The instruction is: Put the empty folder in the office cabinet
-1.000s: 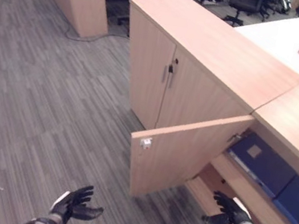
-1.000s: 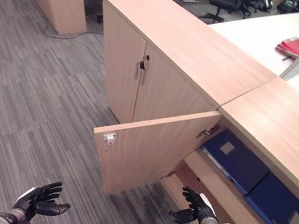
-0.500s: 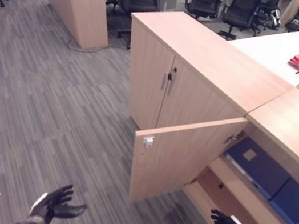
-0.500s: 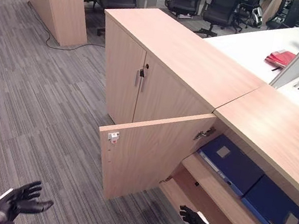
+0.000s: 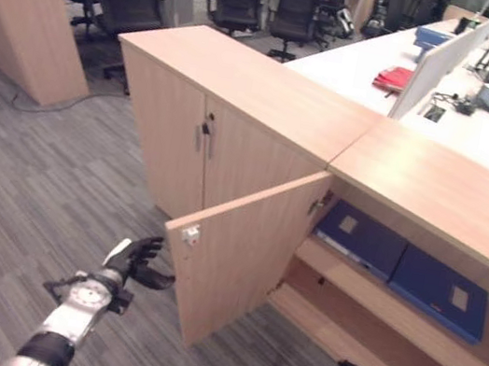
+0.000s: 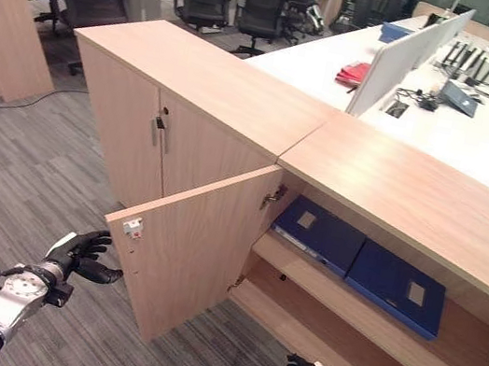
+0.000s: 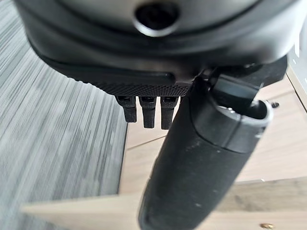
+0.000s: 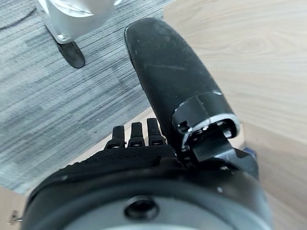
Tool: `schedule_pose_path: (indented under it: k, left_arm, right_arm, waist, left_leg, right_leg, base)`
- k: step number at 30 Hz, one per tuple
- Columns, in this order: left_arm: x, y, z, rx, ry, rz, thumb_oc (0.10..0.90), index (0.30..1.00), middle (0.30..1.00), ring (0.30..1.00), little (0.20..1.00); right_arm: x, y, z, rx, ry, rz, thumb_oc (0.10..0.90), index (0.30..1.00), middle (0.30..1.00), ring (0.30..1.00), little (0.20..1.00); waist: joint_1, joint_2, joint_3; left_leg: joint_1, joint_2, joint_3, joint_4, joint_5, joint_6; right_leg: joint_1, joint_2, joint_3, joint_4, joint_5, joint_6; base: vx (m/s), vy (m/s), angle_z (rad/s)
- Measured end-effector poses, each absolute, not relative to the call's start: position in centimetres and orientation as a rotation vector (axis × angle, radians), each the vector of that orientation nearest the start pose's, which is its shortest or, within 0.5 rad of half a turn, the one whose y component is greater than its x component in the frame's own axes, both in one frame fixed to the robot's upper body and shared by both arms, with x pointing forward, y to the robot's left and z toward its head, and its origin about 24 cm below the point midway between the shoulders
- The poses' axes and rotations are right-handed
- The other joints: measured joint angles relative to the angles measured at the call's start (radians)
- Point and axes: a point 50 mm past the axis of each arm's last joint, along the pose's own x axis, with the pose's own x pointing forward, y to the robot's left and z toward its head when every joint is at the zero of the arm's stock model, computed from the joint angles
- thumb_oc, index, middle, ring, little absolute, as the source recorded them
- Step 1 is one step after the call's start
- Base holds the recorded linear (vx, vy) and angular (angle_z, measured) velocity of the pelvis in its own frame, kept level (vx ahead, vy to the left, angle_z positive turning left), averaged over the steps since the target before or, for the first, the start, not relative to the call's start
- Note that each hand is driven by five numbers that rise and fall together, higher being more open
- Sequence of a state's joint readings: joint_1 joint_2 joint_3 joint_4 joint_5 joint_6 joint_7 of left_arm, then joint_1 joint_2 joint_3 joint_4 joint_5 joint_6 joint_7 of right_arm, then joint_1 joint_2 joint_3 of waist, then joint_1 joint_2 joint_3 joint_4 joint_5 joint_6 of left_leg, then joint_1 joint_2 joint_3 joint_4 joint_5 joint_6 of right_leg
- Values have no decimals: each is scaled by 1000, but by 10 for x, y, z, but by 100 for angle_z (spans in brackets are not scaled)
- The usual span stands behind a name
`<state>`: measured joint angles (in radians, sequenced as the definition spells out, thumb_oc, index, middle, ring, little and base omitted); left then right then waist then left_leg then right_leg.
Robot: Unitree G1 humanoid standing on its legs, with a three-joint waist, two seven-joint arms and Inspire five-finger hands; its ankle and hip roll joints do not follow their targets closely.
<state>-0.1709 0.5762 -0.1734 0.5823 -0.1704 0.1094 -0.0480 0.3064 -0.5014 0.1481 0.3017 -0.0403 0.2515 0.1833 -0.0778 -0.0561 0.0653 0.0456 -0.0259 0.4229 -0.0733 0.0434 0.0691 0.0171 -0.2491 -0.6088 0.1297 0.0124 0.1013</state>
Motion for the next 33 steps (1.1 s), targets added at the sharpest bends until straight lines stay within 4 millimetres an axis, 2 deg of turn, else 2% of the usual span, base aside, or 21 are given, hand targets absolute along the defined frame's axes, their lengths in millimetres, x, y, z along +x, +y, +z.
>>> schedule_pose_path:
  k: [2, 4, 7, 10, 13, 16, 20, 21, 23, 26, 29, 32, 33]
  left_arm:
    - [261, 282, -25, 460, 589, 10, 800, 900, 900, 900, 900]
    - [267, 285, -24, 481, 604, 16, 800, 900, 900, 900, 900]
    - [282, 278, -19, 584, 606, -29, 800, 900, 900, 900, 900]
    - [284, 274, -18, 605, 600, -47, 800, 900, 900, 900, 900]
    - [283, 260, -17, 608, 570, -96, 800, 900, 900, 900, 900]
    - [277, 240, -17, 605, 533, -190, 800, 900, 900, 900, 900]
    - [259, 205, -19, 581, 491, -378, 800, 900, 900, 900, 900]
    - [255, 194, -20, 581, 483, -439, 800, 900, 900, 900, 900]
    - [244, 146, -16, 464, 433, -661, 800, 900, 900, 900, 900]
    - [237, 114, -18, 356, 430, -730, 800, 900, 900, 900, 900]
    - [231, 93, -20, 297, 447, -784, 800, 900, 900, 900, 900]
    - [231, 92, -16, 293, 447, -811, 800, 900, 900, 900, 900]
    - [232, 93, -13, 296, 444, -833, 800, 900, 900, 900, 900]
  right_arm:
    - [122, -265, -85, -465, 954, 172, 800, 900, 900, 900, 900]
    - [123, -265, -85, -465, 953, 172, 800, 900, 900, 900, 900]
    - [121, -266, -85, -468, 956, 170, 800, 900, 900, 900, 900]
    - [120, -266, -85, -468, 958, 169, 800, 900, 900, 900, 900]
    - [118, -267, -87, -469, 969, 160, 800, 900, 900, 900, 900]
    - [112, -270, -94, -460, 1011, 144, 800, 900, 900, 900, 900]
    - [109, -263, -104, -426, 1039, 131, 800, 900, 900, 900, 900]
    - [110, -261, -107, -419, 1043, 133, 800, 900, 900, 900, 900]
    - [120, -247, -113, -401, 1031, 163, 800, 900, 900, 900, 900]
    - [128, -228, -114, -382, 985, 205, 800, 900, 900, 900, 900]
    - [127, -225, -119, -381, 997, 220, 800, 900, 900, 900, 900]
    - [114, -234, -121, -384, 1027, 190, 800, 900, 900, 900, 900]
    - [113, -239, -115, -400, 1004, 170, 800, 900, 900, 900, 900]
  waist:
    - [3, 1, -1]
    - [0, 2, -2]
    - [-3, 0, -2]
    - [-2, -2, 0]
    - [5, -8, 2]
    - [33, -15, 6]
    - [55, -35, 17]
    - [55, -37, 19]
    - [51, -47, 26]
    - [48, -55, 37]
    - [41, -59, 54]
    - [31, -62, 60]
    - [27, -56, 62]
  left_leg:
    - [11, 0, 11, -4, -1, 0]
    - [12, 0, 12, -5, -1, 0]
    - [12, -2, 15, -4, 0, -1]
    - [11, -4, 16, -4, 0, -1]
    - [6, -10, 11, -5, 0, -1]
    - [2, -18, 9, -6, -1, 0]
    - [-3, -29, 2, -5, -4, 4]
    - [-5, -31, 0, -4, -4, 4]
    - [-7, -35, -1, -4, -5, 6]
    - [-7, -36, 4, -2, -6, 7]
    - [-8, -37, 0, 0, -7, 8]
    - [-11, -39, -14, 0, -5, 5]
    - [-10, -39, -15, -1, -5, 5]
  right_leg:
    - [3, 1, 15, 0, 0, 2]
    - [3, 0, 16, 0, 1, 4]
    - [2, -2, 20, 1, 5, 10]
    - [1, -4, 21, 1, 6, 12]
    - [-1, -9, 20, 1, 9, 17]
    - [-4, -18, 21, 2, 12, 22]
    - [-7, -31, 20, 9, 16, 30]
    - [-8, -33, 20, 9, 18, 32]
    - [-8, -37, 21, 8, 18, 35]
    - [-10, -39, 20, 8, 18, 36]
    - [-10, -39, 21, 7, 23, 44]
    - [-9, -38, 20, 7, 23, 45]
    - [-7, -38, 20, 8, 23, 44]
  base:
    - [6, -10, -10]
    - [-2, -10, -6]
    - [0, 0, 0]
    - [0, 0, 0]
    - [-14, 0, 7]
    - [-19, 0, 6]
    - [-44, 8, 8]
    - [-37, 13, 15]
    - [-72, 29, 3]
    - [-48, 16, -6]
    - [-36, 18, 3]
    - [-33, 25, 12]
    - [-19, 13, -3]
